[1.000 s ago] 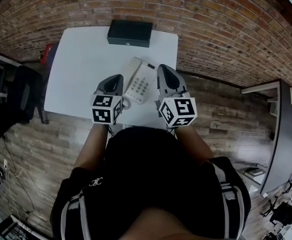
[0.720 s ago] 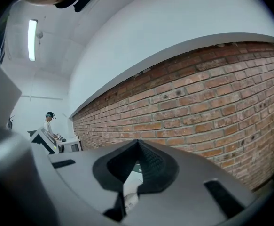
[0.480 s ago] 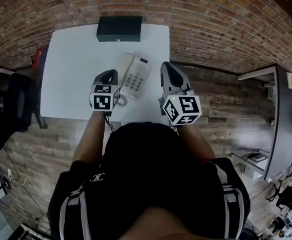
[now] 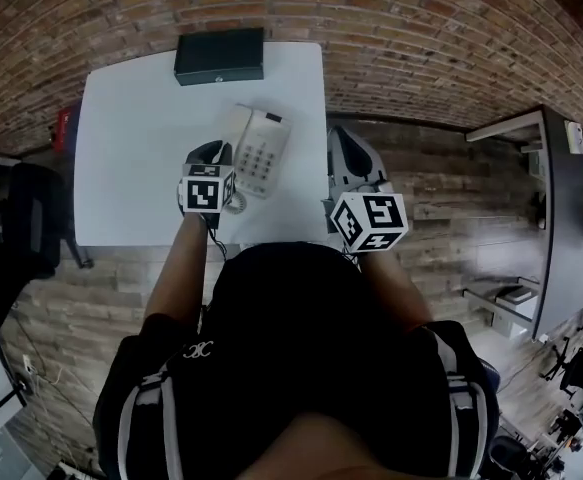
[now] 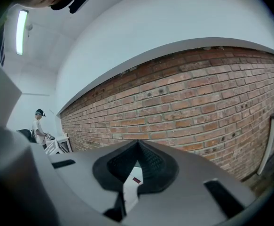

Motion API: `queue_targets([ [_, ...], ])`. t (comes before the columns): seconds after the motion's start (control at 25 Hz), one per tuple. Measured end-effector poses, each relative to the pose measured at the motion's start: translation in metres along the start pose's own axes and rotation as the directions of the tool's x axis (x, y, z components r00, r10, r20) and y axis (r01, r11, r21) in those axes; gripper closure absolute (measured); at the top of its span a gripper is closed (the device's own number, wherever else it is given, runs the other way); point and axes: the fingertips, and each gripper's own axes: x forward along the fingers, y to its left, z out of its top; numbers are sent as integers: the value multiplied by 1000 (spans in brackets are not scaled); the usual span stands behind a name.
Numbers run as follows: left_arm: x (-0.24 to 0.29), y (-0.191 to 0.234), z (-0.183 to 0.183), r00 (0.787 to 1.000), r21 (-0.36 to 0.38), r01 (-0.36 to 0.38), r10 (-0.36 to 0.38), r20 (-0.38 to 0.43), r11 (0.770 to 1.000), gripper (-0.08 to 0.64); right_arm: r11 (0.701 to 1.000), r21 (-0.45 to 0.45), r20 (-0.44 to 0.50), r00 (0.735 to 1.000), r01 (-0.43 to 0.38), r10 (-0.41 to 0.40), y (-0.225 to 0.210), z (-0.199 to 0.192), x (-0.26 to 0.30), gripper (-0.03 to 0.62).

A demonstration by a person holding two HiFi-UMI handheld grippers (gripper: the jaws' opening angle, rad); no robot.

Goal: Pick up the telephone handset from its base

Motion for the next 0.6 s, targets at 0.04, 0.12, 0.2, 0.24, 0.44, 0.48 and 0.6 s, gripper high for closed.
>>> queue_targets([
  [0.04, 3, 1, -1, 1000, -3, 0, 0, -3, 1000, 510, 1000, 2, -3, 1000, 6, -6, -2, -1, -1, 595],
  [0.12, 9, 2, -2, 1000, -10, 3, -3, -8, 1000, 437, 1000, 5, -7, 1000, 16, -16, -6, -3, -3, 595],
  [0.2, 15, 1, -4, 1000, -6, 7, -7, -21, 1000, 408, 1000, 6, -10, 1000, 24, -24, -8, -4, -4, 594],
  [0.24, 17, 1, -6, 1000, -1, 8, -8, -30, 1000, 395, 1000, 7, -12, 1000, 27, -27, -9, -4, -4, 595],
  [0.44, 31, 1, -13, 997, 18, 1, 0, -75, 1000, 324, 999, 2, -14, 999, 42, -42, -13, -5, -5, 595],
  [0.48, 33, 1, -14, 997, 16, 0, 2, -83, 1000, 318, 999, -7, -14, 999, 47, -47, -14, -5, -5, 595],
  [0.6, 39, 2, -19, 993, 15, -3, 5, -121, 1000, 313, 998, -19, -24, 998, 62, -62, -17, -10, -7, 595],
])
